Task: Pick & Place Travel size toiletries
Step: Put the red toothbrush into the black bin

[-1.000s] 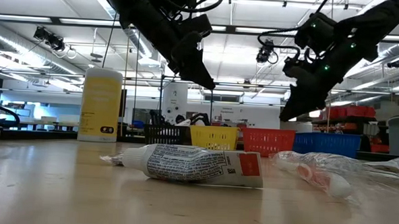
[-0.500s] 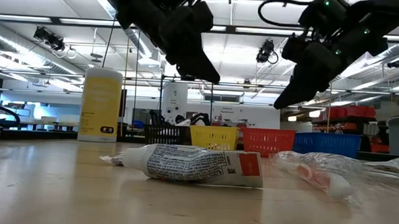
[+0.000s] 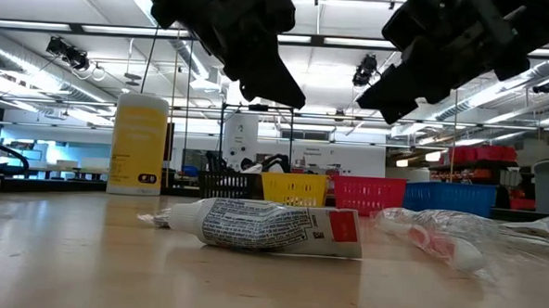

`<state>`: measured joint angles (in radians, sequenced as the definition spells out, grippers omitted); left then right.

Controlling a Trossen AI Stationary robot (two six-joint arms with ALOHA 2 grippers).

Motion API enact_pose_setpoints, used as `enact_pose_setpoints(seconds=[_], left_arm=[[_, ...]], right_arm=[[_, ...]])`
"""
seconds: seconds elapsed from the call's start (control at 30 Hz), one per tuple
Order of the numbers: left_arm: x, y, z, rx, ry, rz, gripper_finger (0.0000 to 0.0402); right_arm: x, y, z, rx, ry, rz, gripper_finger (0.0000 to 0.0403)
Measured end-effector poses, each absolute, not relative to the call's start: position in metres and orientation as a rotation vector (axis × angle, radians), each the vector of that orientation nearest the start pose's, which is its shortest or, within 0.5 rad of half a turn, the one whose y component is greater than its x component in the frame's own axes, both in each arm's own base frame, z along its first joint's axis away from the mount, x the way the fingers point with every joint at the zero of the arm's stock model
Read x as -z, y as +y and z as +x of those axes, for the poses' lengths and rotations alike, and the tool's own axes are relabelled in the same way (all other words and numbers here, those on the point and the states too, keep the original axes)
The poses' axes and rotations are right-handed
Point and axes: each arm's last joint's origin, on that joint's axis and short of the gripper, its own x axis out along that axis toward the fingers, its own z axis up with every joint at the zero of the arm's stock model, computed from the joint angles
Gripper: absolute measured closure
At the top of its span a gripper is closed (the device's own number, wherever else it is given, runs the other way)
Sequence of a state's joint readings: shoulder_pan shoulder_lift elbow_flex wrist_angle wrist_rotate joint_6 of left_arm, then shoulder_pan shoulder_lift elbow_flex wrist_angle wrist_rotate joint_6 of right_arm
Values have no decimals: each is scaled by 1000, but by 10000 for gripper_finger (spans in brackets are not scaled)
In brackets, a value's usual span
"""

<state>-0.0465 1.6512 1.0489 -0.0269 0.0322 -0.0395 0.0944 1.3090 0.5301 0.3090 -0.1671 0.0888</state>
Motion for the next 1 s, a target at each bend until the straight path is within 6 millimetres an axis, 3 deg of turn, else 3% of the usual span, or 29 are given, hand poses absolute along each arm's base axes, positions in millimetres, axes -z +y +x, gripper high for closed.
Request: enact_pose_setpoints(seconds=[0.2,0.47,0.67,1.0], left_arm=[[-220,-31,354,114,632,-29,321],[-220,-48,352,141,635,-66,322],[-220,-62,350,173,636,-56,322],[-220,-74,348,204,637,-44,322]], right_arm=[[-171,55,254,-258,545,109,321],[-153,82,257,-269,564,91,279],[-137,101,259,-384,558,-22,268],[-109,113,265,-470,650,-138,268]])
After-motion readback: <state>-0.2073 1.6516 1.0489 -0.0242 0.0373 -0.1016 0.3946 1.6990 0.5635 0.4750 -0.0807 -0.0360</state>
